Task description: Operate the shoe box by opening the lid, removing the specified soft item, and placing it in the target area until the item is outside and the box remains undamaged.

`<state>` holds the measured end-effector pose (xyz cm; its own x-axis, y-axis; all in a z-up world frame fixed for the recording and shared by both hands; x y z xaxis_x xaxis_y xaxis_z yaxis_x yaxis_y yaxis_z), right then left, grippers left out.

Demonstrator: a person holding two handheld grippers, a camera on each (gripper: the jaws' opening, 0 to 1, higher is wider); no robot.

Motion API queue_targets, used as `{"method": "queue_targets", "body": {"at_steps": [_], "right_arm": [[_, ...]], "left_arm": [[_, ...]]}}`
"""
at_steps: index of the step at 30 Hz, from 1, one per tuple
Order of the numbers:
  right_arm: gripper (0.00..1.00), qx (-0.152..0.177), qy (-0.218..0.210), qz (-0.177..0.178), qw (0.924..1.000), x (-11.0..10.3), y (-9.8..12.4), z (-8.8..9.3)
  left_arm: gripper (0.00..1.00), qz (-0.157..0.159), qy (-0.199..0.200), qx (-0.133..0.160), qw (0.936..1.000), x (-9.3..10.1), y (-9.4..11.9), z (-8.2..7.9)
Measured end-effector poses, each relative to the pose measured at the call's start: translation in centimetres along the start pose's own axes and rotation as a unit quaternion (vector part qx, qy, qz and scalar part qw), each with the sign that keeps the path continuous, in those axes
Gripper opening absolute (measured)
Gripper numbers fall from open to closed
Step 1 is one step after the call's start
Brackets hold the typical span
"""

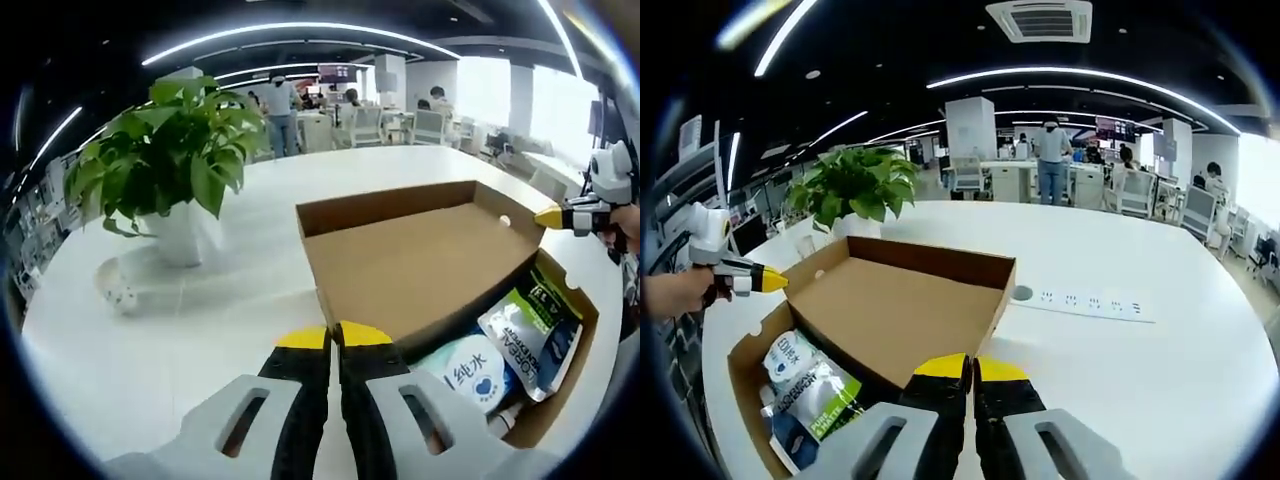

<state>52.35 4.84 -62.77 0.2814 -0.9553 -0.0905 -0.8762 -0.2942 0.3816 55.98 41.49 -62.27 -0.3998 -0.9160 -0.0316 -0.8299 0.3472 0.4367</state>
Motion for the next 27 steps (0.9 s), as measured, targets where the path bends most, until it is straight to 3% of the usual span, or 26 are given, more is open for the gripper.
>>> {"method": "queue_targets", "body": {"at_steps": [27], "right_arm": [[0.0,-0.014,-0.023,-0.001,0.9996,0.6,-1.1,0.5]], "left_arm": [[0.01,-0.001,0.017,-0.016,0.9997,0.0,-1.0,0.0]]}}
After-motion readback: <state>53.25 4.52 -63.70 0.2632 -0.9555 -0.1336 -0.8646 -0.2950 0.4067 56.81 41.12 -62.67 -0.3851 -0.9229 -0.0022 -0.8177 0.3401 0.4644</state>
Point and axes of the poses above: the point that each gripper's makers call its tool centre point, and the gripper's own axes: y roughly backward along the fingers, x roughly to its right, z roughly out of its underside, the point moved 10 cm from there along y, roughly backward along the fingers, and after that the axes turned 7 degrees about x, right-handed, at the moved point
